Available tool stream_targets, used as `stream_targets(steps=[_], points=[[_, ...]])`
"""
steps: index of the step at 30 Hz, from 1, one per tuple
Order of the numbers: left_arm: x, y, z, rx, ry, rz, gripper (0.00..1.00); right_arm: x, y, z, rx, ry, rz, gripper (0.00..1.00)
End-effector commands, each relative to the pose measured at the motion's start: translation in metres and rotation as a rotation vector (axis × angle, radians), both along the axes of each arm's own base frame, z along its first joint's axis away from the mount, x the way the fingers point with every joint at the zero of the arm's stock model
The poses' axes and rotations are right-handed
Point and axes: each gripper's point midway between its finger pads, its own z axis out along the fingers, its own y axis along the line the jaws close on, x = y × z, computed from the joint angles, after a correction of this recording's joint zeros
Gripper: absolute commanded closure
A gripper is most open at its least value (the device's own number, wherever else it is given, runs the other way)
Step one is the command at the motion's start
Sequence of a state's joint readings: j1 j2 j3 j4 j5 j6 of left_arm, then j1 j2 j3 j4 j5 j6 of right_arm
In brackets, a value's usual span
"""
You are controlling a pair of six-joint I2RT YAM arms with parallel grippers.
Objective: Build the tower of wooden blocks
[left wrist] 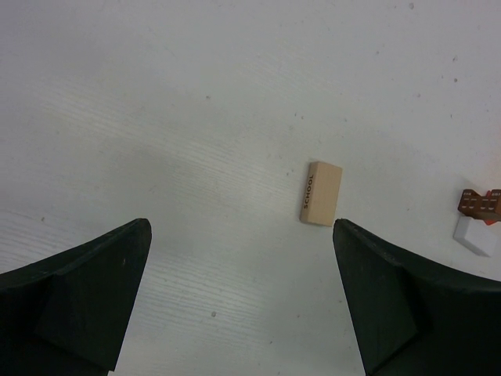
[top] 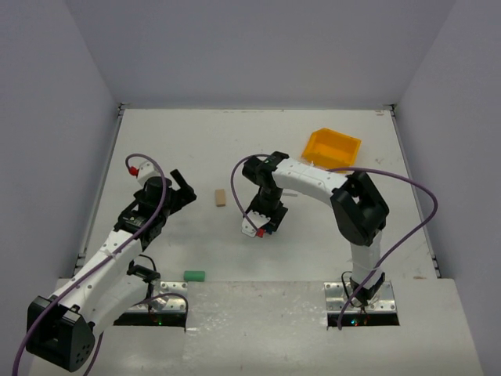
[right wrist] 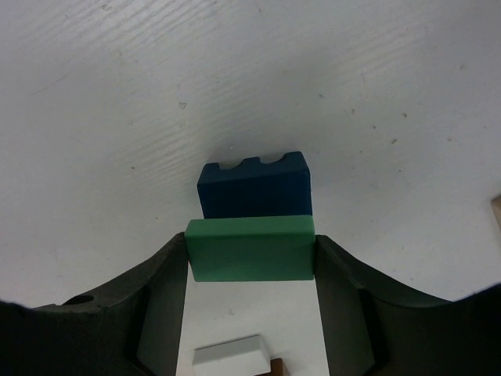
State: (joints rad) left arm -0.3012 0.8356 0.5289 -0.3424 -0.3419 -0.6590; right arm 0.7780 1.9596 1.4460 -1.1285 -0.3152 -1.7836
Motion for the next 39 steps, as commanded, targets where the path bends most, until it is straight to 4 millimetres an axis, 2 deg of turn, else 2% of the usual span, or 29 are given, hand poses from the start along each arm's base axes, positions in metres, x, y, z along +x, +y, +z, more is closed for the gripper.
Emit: stream_targets(steps=[1, 19, 35, 39], points=[[0.006, 0.003, 0.014, 0.005, -0.047, 0.023, 0.00, 0.003, 0.003, -0.002, -0.027, -0.049, 0.062, 0.50], [0.009, 0.001, 0.011, 0.017, -0.030, 0.008, 0.00, -0.010, 0.015, -0.012, -0.012, -0.016, 0.148, 0.43], [0.011, -0.003, 0.011, 0.013, -0.030, -0.017, 0.00, -0.004, 0.017, -0.014, -0.024, -0.040, 0.150, 0.38], [0.011, -0.004, 0.010, 0.012, -0.030, -0.024, 0.00, -0.002, 0.016, -0.017, -0.035, -0.050, 0.149, 0.32]])
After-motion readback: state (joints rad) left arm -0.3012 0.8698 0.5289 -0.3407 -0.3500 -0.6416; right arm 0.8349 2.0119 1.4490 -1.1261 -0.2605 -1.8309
